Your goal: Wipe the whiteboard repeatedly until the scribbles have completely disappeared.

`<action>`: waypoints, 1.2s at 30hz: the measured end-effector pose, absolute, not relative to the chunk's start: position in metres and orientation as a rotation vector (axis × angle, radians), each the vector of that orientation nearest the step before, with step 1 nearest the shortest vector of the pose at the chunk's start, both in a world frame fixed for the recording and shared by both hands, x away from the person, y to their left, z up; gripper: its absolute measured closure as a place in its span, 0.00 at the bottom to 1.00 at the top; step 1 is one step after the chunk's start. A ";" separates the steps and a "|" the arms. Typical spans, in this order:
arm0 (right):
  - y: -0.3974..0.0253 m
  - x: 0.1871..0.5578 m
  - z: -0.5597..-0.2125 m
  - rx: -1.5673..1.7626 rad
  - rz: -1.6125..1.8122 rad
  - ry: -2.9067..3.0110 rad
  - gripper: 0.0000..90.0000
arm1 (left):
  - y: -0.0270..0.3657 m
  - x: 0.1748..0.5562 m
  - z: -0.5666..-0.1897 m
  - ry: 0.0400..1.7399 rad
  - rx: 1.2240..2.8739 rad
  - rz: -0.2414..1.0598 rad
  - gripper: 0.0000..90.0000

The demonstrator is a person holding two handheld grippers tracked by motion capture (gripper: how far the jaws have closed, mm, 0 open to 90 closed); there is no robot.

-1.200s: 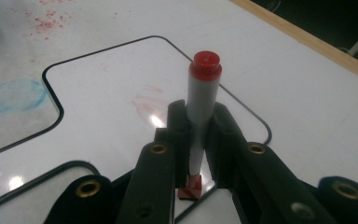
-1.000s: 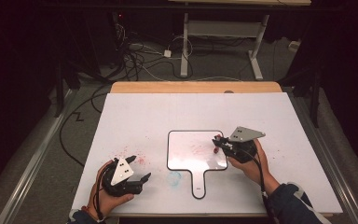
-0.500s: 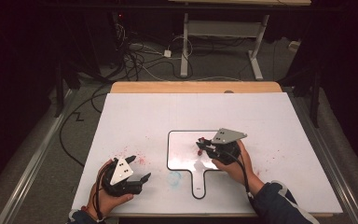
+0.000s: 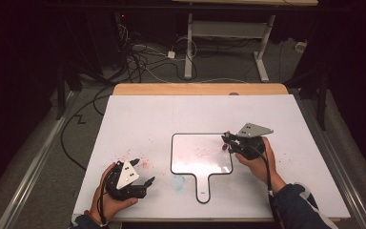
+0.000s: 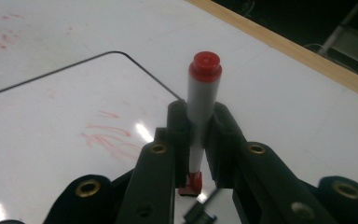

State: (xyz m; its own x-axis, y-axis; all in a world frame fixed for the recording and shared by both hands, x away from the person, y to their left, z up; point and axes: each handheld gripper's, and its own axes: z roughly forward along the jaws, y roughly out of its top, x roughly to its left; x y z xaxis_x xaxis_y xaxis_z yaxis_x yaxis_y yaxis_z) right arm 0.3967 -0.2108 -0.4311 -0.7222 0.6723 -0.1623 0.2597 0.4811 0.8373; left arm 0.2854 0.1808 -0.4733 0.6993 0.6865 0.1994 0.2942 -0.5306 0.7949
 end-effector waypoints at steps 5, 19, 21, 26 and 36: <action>-0.189 0.394 -0.434 0.735 1.226 2.284 0.91 | 0.181 0.285 -0.474 0.758 2.131 0.635 0.23; -0.185 0.394 -0.430 0.779 1.055 2.230 0.91 | 0.179 0.283 -0.473 0.756 2.127 0.634 0.23; -0.180 0.393 -0.431 0.765 1.083 2.236 0.91 | 0.178 0.284 -0.473 0.743 2.127 0.644 0.23; -0.160 0.392 -0.435 0.752 1.182 2.265 0.91 | 0.177 0.285 -0.473 0.739 2.126 0.638 0.23; -0.150 0.392 -0.433 0.740 1.092 2.248 0.91 | 0.178 0.282 -0.473 0.742 2.121 0.619 0.23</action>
